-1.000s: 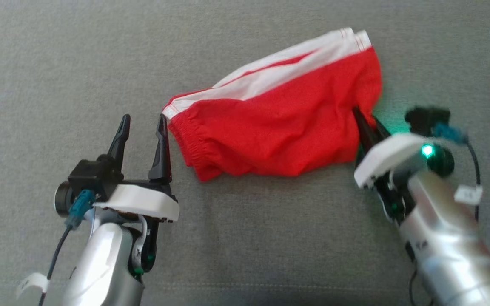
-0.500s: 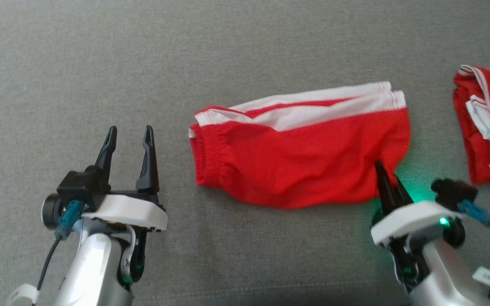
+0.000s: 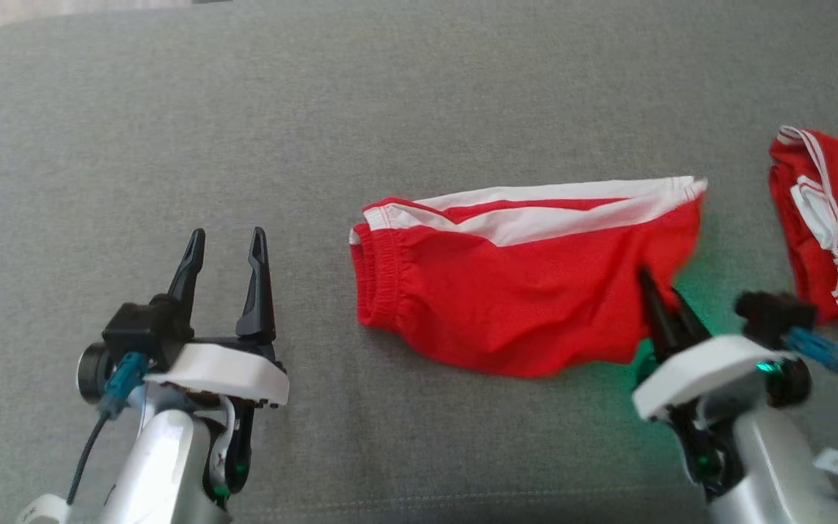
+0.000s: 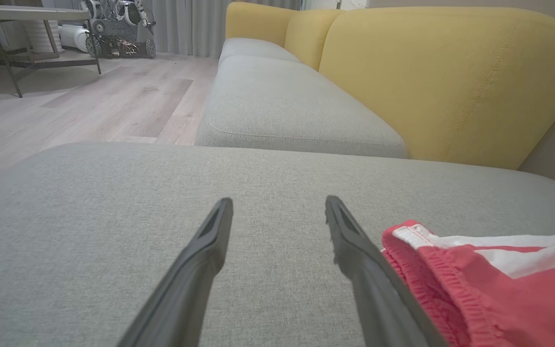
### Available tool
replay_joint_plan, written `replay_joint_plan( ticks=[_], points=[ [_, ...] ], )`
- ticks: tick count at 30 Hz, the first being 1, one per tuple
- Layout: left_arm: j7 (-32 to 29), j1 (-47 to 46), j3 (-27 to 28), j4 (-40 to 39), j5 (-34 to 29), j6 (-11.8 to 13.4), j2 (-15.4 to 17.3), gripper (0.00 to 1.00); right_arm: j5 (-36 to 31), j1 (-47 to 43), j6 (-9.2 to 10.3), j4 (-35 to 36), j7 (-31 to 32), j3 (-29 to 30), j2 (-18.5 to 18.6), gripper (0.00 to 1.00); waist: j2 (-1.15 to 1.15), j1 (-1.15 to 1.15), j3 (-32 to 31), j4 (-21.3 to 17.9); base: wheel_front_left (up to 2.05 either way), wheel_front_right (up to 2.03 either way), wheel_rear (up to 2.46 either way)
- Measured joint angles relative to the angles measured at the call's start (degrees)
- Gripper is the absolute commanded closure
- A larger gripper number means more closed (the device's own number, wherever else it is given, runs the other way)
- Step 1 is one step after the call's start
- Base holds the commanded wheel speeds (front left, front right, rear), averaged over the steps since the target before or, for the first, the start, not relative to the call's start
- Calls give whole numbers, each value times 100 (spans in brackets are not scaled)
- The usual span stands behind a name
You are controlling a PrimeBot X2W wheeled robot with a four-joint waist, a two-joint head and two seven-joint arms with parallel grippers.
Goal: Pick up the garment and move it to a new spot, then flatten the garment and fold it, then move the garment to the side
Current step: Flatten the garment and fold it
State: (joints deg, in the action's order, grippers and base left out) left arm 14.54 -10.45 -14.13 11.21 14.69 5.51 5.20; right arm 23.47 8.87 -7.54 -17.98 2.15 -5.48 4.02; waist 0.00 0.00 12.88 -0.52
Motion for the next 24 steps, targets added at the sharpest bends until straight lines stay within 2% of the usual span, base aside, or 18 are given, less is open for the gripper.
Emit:
replay_joint_plan(
  ticks=[3, 9, 13, 18, 19, 20, 21, 24],
  points=[
    [0, 4, -13, 5, 20, 1, -4, 0, -201, 64, 0, 416, 333, -386, -5, 100, 0, 0, -75, 77, 0, 0, 0],
    [0, 113, -58, 53, 60, 2, -14, 0, -204, 576, 0, 889, 764, -1630, -20, 100, 0, 0, -198, 280, 0, 0, 0],
    [0, 111, -96, 52, 63, 4, -38, 0, 332, 764, 0, 561, 777, -2538, -21, 100, 0, 0, -215, 481, 0, 0, 0],
    [0, 111, -135, 55, 112, 12, -49, 0, 537, 849, 0, -3, 614, -2947, -19, 100, 0, 0, -163, 630, 0, 0, 0],
    [0, 111, -133, 55, 112, 12, -48, 0, 552, 866, 0, -74, 560, -2984, -19, 93, 0, 0, -149, 640, 0, 0, 0],
    [0, 111, -133, 55, 112, 12, -48, 0, 581, 899, 0, -140, 506, -3016, -18, 56, 0, 0, -137, 643, 0, 0, 0],
    [0, 111, -133, 55, 112, 12, -48, 0, 581, 899, 0, -140, 506, -3016, -18, 0, 0, 0, -137, 643, 0, 0, 0],
    [0, 111, -119, 55, 112, 56, -47, 0, 584, 1048, 0, -186, 288, -3148, -11, 0, 0, 0, -124, 614, 0, 0, 0]
  ],
)
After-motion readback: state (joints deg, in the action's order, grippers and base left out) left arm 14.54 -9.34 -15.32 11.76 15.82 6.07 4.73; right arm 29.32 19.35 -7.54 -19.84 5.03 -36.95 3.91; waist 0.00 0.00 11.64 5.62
